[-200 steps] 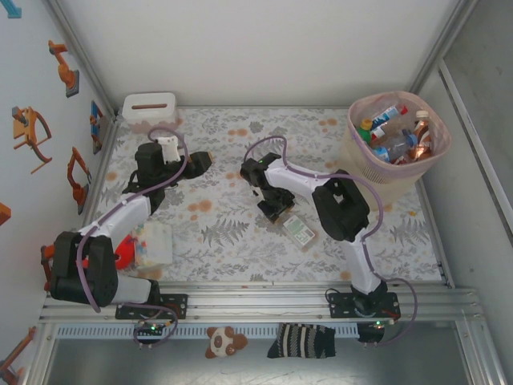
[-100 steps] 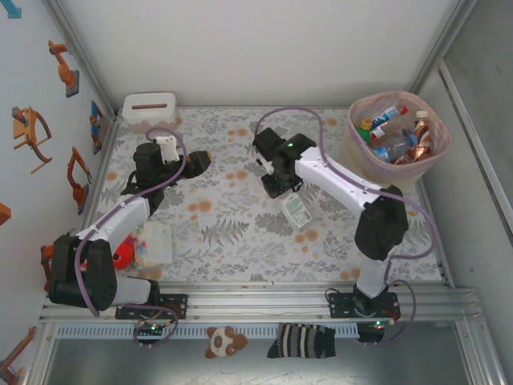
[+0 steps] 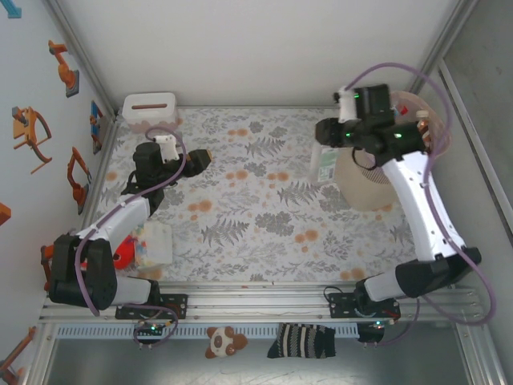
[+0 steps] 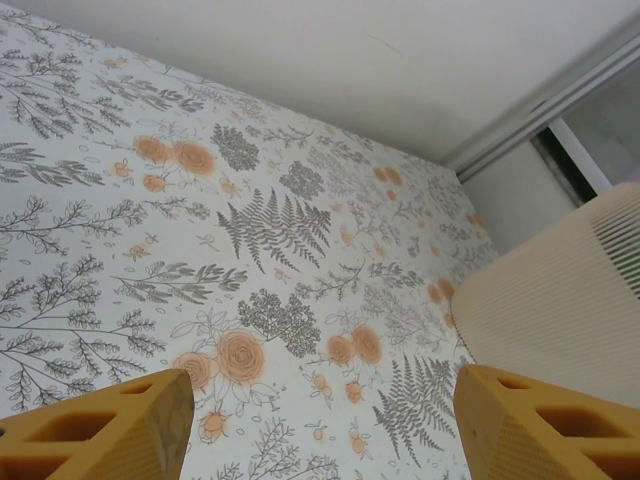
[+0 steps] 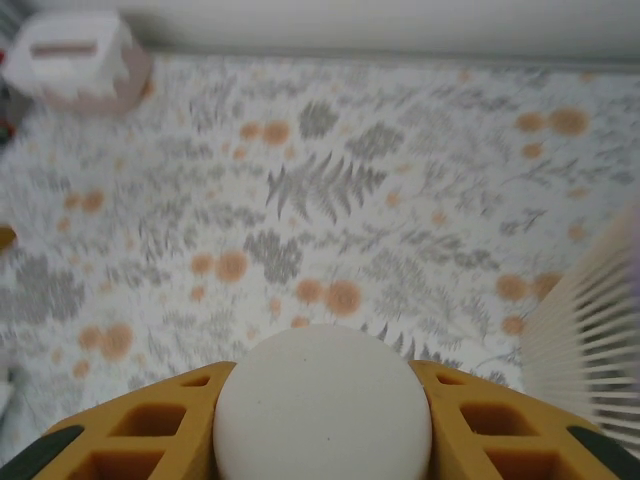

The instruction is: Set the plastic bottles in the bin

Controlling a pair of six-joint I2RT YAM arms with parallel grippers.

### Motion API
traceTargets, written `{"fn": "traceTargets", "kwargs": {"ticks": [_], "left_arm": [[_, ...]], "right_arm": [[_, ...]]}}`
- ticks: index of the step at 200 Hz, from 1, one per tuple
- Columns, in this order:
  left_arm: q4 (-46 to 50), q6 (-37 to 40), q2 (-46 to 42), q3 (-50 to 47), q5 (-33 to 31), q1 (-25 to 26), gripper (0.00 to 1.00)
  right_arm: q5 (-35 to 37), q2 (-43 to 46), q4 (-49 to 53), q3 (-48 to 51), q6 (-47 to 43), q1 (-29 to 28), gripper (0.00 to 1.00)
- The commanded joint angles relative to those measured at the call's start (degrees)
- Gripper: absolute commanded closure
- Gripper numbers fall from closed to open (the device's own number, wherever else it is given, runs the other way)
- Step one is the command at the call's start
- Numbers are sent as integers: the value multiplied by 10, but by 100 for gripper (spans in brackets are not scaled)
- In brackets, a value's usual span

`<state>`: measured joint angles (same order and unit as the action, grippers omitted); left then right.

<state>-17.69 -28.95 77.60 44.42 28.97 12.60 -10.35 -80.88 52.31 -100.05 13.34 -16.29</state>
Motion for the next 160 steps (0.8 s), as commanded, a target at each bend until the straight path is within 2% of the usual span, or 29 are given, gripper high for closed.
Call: {"fn": "traceTargets", "kwargs": {"ticks": [1, 38, 82, 106, 127, 160], "left_arm": [[-21, -12, 11, 9, 13, -3, 31], [-20, -12, 19, 21, 18, -3, 31], [-22, -16, 34, 34, 25, -3, 31], [-28, -21, 34, 35, 30, -2, 31], [-26, -22, 32, 36, 28, -3, 31], [-29, -26, 36, 36, 28, -3, 32]], "right_arm": [[-86, 33, -52, -23, 24, 58, 62], [-189, 55, -133, -27, 84, 191, 62], [-268, 49, -289, 22, 204, 326, 62], [-317, 25, -391, 58, 263, 383, 62], [-341, -8, -424, 65, 272, 425, 62], [-402, -66, -511, 86, 314, 458, 62]]}}
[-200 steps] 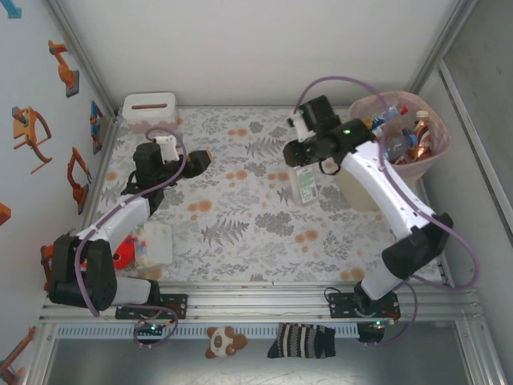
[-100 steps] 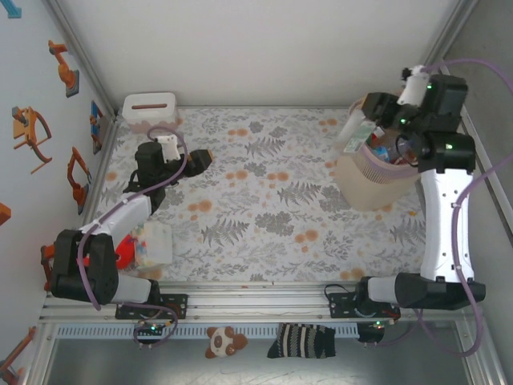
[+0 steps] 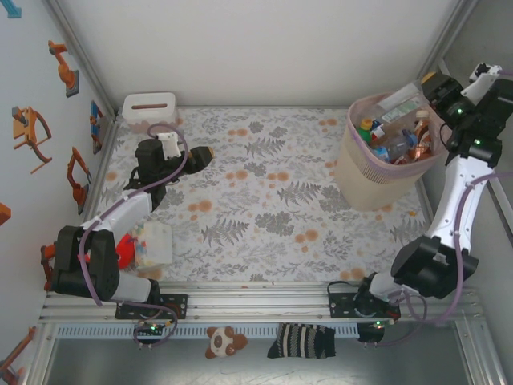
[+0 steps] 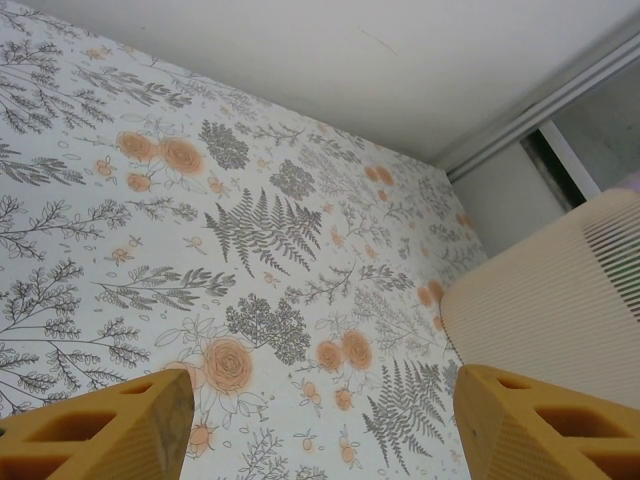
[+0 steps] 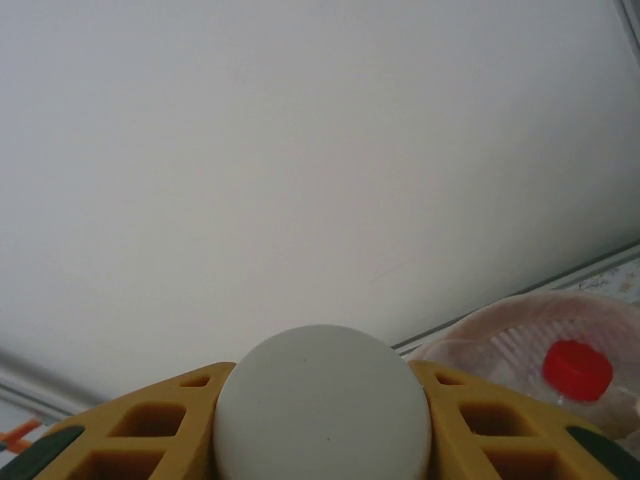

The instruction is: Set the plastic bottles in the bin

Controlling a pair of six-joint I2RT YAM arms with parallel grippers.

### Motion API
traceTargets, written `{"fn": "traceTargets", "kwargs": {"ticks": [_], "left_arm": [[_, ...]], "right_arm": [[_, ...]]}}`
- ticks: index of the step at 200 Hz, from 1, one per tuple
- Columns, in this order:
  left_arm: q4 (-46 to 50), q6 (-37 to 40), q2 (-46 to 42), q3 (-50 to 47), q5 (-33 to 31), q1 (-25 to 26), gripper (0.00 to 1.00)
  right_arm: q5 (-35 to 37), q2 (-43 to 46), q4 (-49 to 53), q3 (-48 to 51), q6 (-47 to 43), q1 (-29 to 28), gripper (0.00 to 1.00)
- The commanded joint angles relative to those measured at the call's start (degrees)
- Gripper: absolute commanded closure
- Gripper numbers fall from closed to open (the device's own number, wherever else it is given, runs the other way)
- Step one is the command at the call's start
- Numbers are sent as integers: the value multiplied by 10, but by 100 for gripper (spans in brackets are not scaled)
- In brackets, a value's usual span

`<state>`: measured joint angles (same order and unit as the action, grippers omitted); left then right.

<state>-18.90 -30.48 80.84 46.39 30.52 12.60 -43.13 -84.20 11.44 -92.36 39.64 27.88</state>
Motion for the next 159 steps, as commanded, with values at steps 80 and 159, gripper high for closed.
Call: {"fn": "traceTargets", "kwargs": {"ticks": [80, 159], "left_arm": [[-20, -16, 2, 10, 9, -2, 32], [-41, -30, 13, 7, 11, -2, 32]], "right_arm": [[-126, -74, -66, 49, -40, 24, 63], [-62, -61, 91, 32, -157, 24, 46]]}}
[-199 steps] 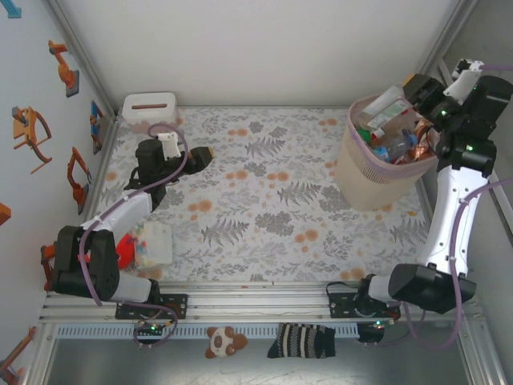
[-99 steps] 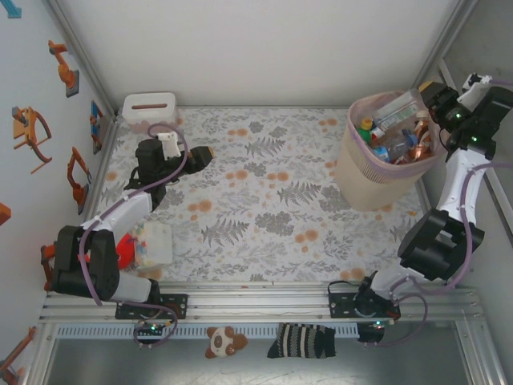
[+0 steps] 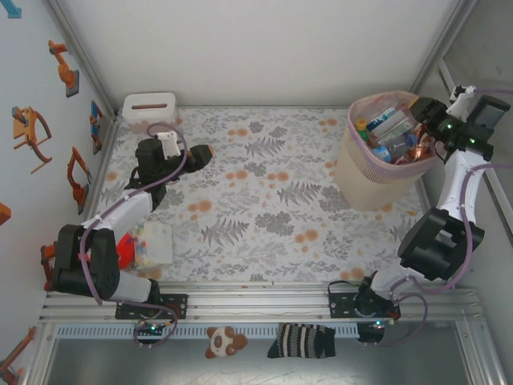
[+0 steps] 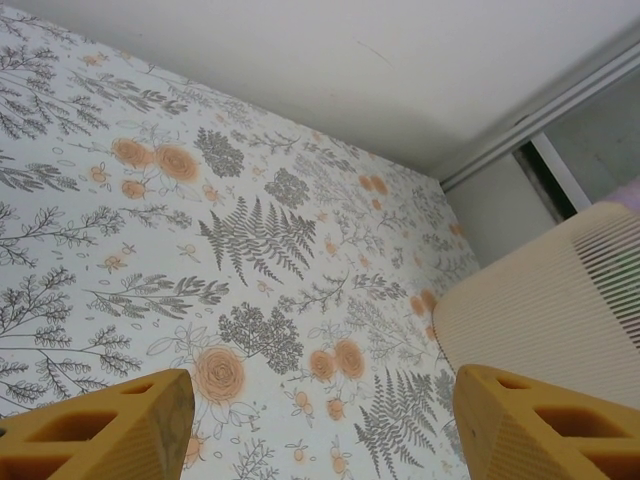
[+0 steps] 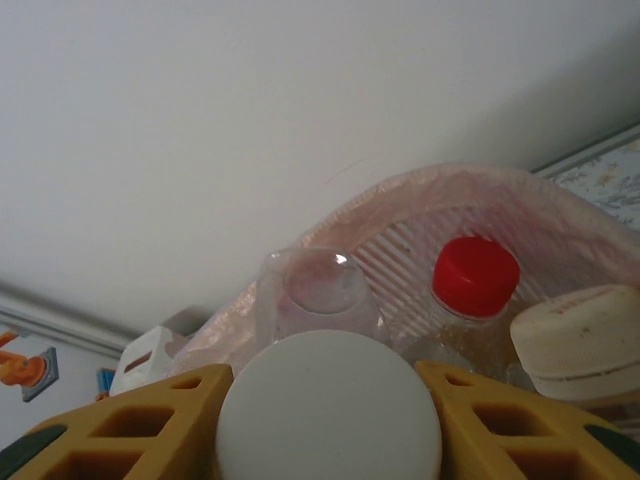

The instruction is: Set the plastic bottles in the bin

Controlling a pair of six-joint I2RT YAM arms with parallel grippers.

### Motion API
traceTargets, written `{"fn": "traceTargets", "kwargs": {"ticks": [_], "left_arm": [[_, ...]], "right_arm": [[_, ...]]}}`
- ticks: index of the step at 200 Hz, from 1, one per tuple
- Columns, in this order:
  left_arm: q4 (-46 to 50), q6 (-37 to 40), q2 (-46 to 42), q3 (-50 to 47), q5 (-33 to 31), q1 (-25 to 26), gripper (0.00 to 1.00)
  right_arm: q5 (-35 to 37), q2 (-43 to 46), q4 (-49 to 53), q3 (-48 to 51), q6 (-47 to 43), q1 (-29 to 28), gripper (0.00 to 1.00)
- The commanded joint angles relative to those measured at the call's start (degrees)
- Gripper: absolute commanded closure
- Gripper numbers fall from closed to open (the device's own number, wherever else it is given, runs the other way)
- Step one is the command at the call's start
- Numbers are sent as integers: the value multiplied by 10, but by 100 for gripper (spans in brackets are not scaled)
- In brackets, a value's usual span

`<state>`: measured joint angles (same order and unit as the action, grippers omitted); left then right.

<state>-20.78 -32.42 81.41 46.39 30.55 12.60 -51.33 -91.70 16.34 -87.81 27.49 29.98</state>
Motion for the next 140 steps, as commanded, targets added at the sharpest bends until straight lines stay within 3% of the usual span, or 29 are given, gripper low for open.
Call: {"fn": "traceTargets", "kwargs": {"ticks": [1, 76, 140], "left_arm": [[-23, -11, 7, 7, 11, -2, 32], [-16, -4, 8, 11, 9, -3, 32], [-25, -7, 18, 13, 10, -3, 32]], "right_arm": [[21, 15, 42, -14, -35, 3, 45], [142, 47, 92, -78, -58, 3, 39], [45, -22, 114, -168, -52, -57, 46]]}}
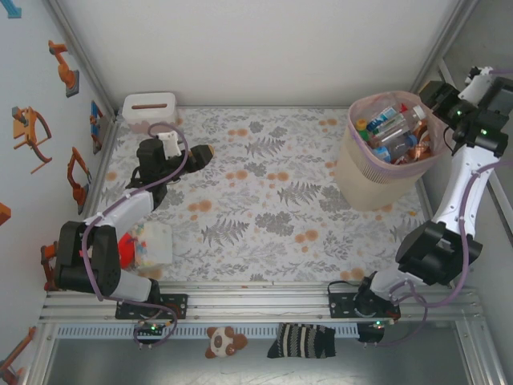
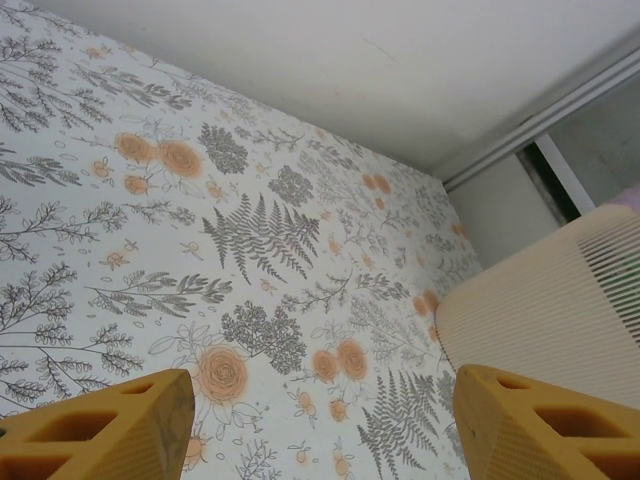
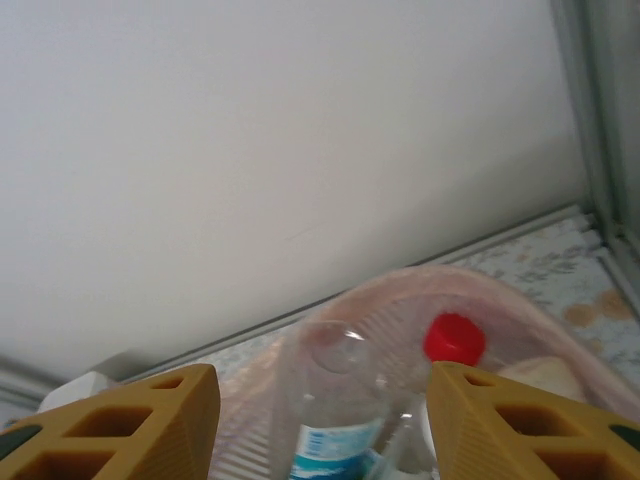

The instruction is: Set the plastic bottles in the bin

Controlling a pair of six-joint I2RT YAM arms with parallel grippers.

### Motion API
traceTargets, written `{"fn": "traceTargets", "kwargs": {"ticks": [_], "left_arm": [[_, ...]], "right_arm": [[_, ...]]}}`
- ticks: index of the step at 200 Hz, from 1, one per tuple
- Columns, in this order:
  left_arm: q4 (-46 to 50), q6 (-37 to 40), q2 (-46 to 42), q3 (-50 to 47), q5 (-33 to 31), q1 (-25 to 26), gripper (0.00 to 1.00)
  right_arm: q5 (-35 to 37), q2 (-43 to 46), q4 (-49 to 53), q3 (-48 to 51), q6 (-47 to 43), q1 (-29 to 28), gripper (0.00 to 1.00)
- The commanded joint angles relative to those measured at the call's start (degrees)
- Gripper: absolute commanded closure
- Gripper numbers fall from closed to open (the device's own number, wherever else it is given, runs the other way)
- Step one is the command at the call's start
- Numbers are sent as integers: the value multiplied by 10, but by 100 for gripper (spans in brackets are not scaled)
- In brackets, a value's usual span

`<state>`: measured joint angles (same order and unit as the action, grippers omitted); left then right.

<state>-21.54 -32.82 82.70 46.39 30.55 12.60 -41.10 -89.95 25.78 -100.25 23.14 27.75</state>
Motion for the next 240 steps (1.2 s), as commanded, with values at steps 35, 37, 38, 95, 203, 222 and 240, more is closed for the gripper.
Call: {"fn": "traceTargets", "kwargs": {"ticks": [35, 37, 38, 95, 203, 222, 240], "left_arm": [[-14, -3, 2, 11, 8, -3, 32], [-14, -3, 3, 11, 8, -3, 32], [-15, -2, 2, 11, 8, -3, 32], [-8, 0, -5, 10, 5, -3, 32], [-6, 1, -11, 8, 5, -3, 32], [-8, 3, -9, 9, 5, -3, 32], [-5, 7, -7, 10, 6, -3, 32]], "right_arm": [[-136, -116, 39, -111, -2, -83, 48], [-140, -121, 41, -116, -2, -85, 48], [-141, -122, 43, -118, -3, -86, 48], [-15, -184, 183, -171, -78, -101, 54], [46, -95, 188, -159, -82, -81, 54], [58, -51, 171, -124, -69, -73, 55], [83, -1, 162, -76, -69, -69, 54]]}}
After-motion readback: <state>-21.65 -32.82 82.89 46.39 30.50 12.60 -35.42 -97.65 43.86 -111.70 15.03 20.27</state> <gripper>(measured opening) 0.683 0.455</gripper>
